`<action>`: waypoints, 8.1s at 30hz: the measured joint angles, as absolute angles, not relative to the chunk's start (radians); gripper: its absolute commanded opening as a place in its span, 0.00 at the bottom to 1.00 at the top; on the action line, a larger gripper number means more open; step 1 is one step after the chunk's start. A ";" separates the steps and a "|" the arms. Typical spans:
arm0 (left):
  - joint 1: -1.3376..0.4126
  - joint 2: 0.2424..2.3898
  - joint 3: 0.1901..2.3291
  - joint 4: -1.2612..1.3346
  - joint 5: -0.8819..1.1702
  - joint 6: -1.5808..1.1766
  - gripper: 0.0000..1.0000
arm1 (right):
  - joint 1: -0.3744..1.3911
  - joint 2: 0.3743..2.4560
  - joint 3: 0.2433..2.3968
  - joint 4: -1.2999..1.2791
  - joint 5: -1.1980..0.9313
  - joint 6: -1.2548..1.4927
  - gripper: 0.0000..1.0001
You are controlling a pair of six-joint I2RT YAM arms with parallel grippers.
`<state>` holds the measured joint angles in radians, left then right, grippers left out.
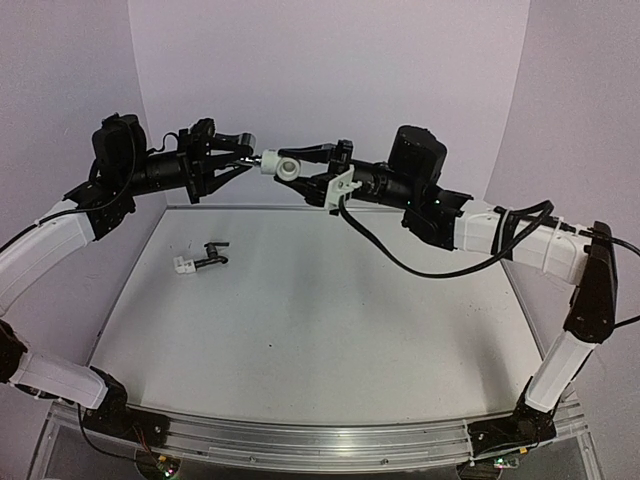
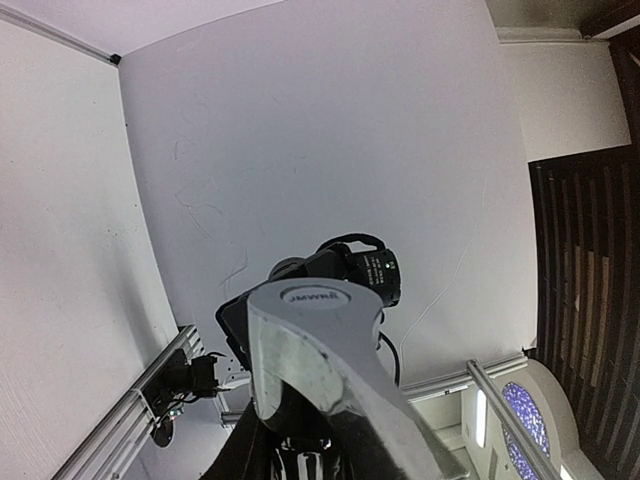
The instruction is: Install the water faucets
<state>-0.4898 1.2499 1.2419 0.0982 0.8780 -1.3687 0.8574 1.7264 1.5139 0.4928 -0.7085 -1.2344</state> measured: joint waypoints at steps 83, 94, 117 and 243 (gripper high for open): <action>-0.509 1.415 1.512 -0.180 1.022 0.637 0.00 | 0.874 1.682 1.765 -0.070 -0.452 -0.344 0.98; -0.505 1.368 1.424 -0.111 0.797 -0.218 0.00 | 0.859 1.491 1.532 0.014 -0.476 -0.631 0.97; -0.497 1.279 1.334 -0.067 0.874 -1.194 0.00 | 0.859 1.693 1.509 0.301 -0.640 -0.973 0.73; -0.479 1.250 1.254 0.012 0.896 -0.874 0.00 | 0.847 1.772 1.622 0.329 -0.768 -0.389 0.21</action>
